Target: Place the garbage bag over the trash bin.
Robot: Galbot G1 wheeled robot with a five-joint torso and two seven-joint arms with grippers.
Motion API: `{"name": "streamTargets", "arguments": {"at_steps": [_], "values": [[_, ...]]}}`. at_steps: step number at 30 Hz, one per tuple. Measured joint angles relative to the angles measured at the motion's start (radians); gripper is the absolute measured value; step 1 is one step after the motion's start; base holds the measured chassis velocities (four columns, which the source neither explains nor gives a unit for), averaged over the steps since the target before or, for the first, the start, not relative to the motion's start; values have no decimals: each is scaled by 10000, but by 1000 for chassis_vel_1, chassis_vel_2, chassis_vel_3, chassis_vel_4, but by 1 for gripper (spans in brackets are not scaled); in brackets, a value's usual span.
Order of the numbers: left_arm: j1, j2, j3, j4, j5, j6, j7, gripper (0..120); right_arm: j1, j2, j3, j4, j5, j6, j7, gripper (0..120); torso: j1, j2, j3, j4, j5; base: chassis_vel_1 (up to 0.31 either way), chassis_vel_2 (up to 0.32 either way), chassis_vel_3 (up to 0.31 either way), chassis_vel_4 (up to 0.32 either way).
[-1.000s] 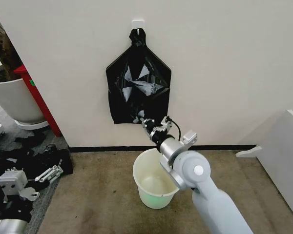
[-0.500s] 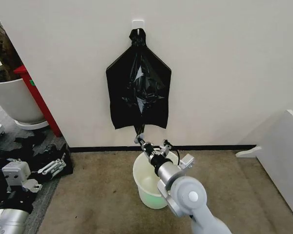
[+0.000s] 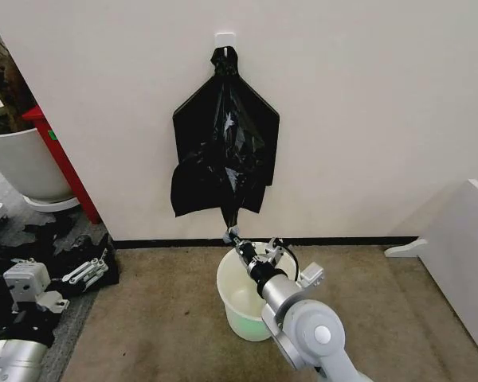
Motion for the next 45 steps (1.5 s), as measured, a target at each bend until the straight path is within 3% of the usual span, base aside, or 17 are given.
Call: {"name": "streamTargets", "arguments": {"at_steps": [20, 31, 35, 43, 45], "values": [[-28, -340, 185, 0, 105, 0, 166, 100, -669, 134, 32, 180, -351, -11, -236, 0, 0, 0, 0, 0, 0, 0, 0, 0, 0], [-23, -335, 186, -1, 105, -1, 170, 100, 520, -471, 208, 868, -362, -125, -502, 0, 0, 0, 2, 2, 0, 0, 0, 0, 0], [111, 186, 41, 0, 19, -2, 104, 100, 659, -923, 609, 1201, -114, -363, -665, 0, 0, 0, 1, -1, 1, 0, 0, 0, 0], [-1, 667, 4, -1, -198, 52, -19, 100, 805, -1074, 566, 805, -185, -509, -722, 0, 0, 0, 1, 5, 0, 0, 0, 0, 0], [-228, 1182, 17, 0, -477, 172, -172, 100, 910, -996, 462, 555, -323, -514, -728, 0, 0, 0, 2, 2, -3, 0, 0, 0, 0]]}}
